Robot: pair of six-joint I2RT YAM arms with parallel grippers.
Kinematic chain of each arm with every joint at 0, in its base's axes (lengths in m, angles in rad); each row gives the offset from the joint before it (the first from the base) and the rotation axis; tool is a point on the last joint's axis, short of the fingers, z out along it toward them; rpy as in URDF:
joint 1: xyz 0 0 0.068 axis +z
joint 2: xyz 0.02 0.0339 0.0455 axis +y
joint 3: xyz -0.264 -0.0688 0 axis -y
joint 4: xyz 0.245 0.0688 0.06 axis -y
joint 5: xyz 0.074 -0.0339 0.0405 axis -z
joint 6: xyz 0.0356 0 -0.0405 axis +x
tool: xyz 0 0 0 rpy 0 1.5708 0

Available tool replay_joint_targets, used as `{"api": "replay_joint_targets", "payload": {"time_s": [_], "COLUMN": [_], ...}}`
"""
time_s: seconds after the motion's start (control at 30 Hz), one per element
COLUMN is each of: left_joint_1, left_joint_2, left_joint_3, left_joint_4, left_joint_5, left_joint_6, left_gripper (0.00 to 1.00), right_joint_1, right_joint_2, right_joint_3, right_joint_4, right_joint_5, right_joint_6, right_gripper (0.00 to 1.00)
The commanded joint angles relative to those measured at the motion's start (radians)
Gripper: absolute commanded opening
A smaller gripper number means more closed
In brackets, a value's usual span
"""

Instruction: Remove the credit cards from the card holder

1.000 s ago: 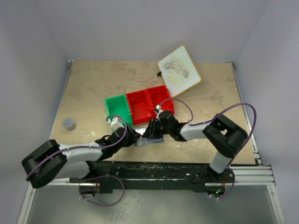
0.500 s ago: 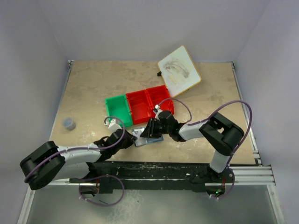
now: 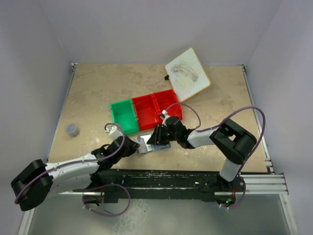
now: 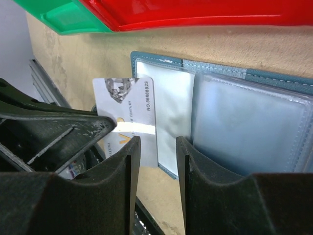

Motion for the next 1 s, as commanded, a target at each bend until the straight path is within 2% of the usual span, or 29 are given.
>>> {"api": "replay_joint_targets", "payload": {"time_s": [0.0, 0.4, 0.6, 0.77, 0.9, 0.97], "left_joint_1": [0.000, 0.000, 0.000, 0.002, 0.005, 0.005], "left_joint_2": [-0.075, -0.158, -0.227, -0.273, -0.199, -0.152], "left_joint_3": [0.021, 0.033, 0.087, 0.095, 0.095, 0.096], "left_joint_4": [-0.103, -0.004, -0.006, -0.003, -0.002, -0.007], "left_joint_5": [-0.041, 0.017, 0.057, 0.065, 0.068, 0.076], "left_joint_6": [0.058, 0.137, 0.198, 0.225, 0.213, 0.209], "left_gripper": [0.00, 0.00, 0.00, 0.00, 0.00, 0.00], "right_joint_1": [0.009, 0.007, -0.014, -0.086, -0.132, -0.130], "right_joint_2": [-0.058, -0.232, -0.361, -0.444, -0.435, -0.397], "right_joint_3": [-0.013, -0.029, -0.134, -0.131, -0.132, -0.102], "right_joint_4": [-0.032, -0.005, 0.066, -0.032, -0.035, -0.059], "right_joint_5": [0.007, 0.070, 0.182, 0.161, 0.074, 0.052], "right_joint_6": [-0.023, -0.023, -0.023, -0.074, -0.083, -0.128], "right_gripper": [0.39, 0.43, 0.53, 0.58, 0.59, 0.55]}}
